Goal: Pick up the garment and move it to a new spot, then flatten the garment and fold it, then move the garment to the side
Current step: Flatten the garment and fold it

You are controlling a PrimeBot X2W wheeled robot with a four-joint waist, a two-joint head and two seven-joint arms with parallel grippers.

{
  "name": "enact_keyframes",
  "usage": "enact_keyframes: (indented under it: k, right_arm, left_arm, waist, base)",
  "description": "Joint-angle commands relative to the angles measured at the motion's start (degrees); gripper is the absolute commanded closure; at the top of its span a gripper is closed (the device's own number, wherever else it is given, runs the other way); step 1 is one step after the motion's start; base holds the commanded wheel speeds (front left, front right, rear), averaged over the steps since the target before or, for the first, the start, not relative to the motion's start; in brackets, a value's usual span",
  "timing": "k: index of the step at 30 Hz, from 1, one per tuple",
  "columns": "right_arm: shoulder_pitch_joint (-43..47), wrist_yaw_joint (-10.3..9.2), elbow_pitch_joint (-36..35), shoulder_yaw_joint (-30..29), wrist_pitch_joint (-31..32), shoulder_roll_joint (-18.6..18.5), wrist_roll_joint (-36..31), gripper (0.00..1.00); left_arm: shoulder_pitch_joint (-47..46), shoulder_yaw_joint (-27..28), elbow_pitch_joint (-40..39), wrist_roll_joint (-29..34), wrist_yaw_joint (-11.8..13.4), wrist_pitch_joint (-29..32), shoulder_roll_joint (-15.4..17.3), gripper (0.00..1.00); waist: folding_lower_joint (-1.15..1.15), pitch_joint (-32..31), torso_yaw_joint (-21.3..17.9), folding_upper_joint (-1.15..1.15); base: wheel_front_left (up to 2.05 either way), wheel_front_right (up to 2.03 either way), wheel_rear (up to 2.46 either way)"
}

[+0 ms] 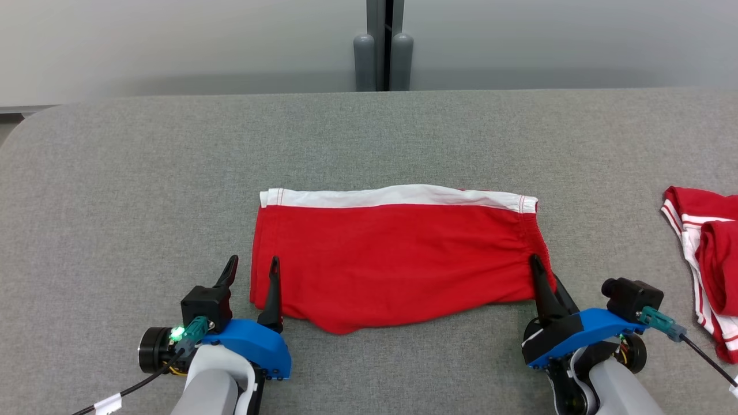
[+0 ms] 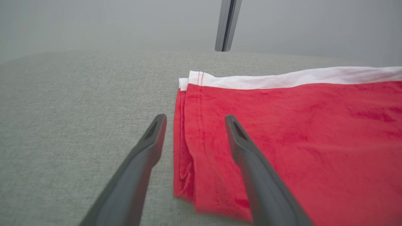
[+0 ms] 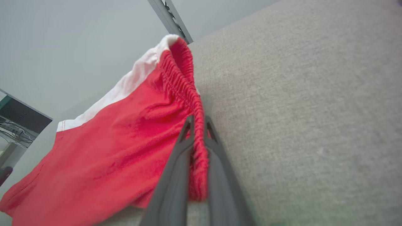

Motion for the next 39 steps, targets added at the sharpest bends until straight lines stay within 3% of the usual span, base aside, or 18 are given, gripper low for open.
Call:
enact_keyframes:
  k: [1, 7, 13, 21, 28, 36, 37, 38, 39]
  right_arm:
    - [0.51, 0.00, -0.89, -0.45, -0.02, -0.25, -0.87, 1.00]
    - [-0.67, 0.00, -5.51, 0.88, -0.02, -0.19, -4.48, 1.00]
    - [-2.82, 0.00, -7.09, 6.76, -0.02, -0.20, -5.71, 1.00]
    - [-6.51, 0.00, -2.94, 12.88, -0.02, -0.21, -7.67, 1.00]
    - [-10.27, 0.00, 4.03, 14.50, -0.03, -0.24, -10.39, 1.00]
    - [-14.19, 0.00, 9.41, 15.38, -0.03, -0.27, -12.23, 1.00]
    - [-14.55, 0.00, 9.29, 15.74, -0.03, -0.28, -12.02, 0.88]
    - [-14.79, 0.00, 8.67, 16.29, -0.02, -0.23, -11.43, 0.16]
    - [-14.87, 0.00, 8.03, 17.07, -0.03, -0.20, -10.77, 0.00]
  left_arm:
    - [0.67, 0.32, -0.36, 0.54, -0.23, -0.25, -0.10, 0.00]
    - [1.39, 0.17, -0.71, 0.74, -0.58, -0.25, -0.68, 0.00]
    - [1.74, -1.05, -1.00, 0.36, -0.97, -0.25, -1.15, 0.00]
    - [3.01, -3.26, -1.61, -1.70, -0.74, -0.24, -1.27, 0.00]
    - [4.68, -6.07, -2.26, -3.96, -0.14, -0.25, -1.29, 0.00]
    - [4.39, -9.12, -3.46, -5.72, 1.08, -0.25, -1.28, 0.00]
    - [4.27, -9.27, -3.52, -5.71, 1.17, -0.25, -1.29, 0.00]
    - [4.14, -9.36, -3.62, -5.77, 1.32, -0.25, -1.31, 0.00]
    - [4.04, -9.24, -3.77, -5.87, 1.47, -0.25, -1.30, 0.00]
  waist:
    - [0.00, -0.25, -0.10, -0.01]
    - [0.00, -0.93, 0.95, -0.01]
    - [0.00, -1.08, 5.28, -0.01]
    - [0.00, -1.10, 14.25, -0.01]
    - [0.00, -0.72, 20.91, -0.01]
    - [0.00, 0.25, 25.46, -0.01]
    - [0.00, 0.37, 25.60, -0.01]
    - [0.00, 0.49, 25.66, -0.01]
    - [0.00, 0.62, 25.51, -0.01]
  base:
    - [0.00, 0.00, 0.00]
    - [0.00, 0.00, 0.00]
    - [0.00, 0.00, 0.00]
    - [0.00, 0.00, 0.00]
    - [0.00, 0.00, 0.00]
    - [0.00, 0.00, 0.00]
    - [0.00, 0.00, 0.00]
    - [0.00, 0.00, 0.00]
    - [0.00, 0.00, 0.00]
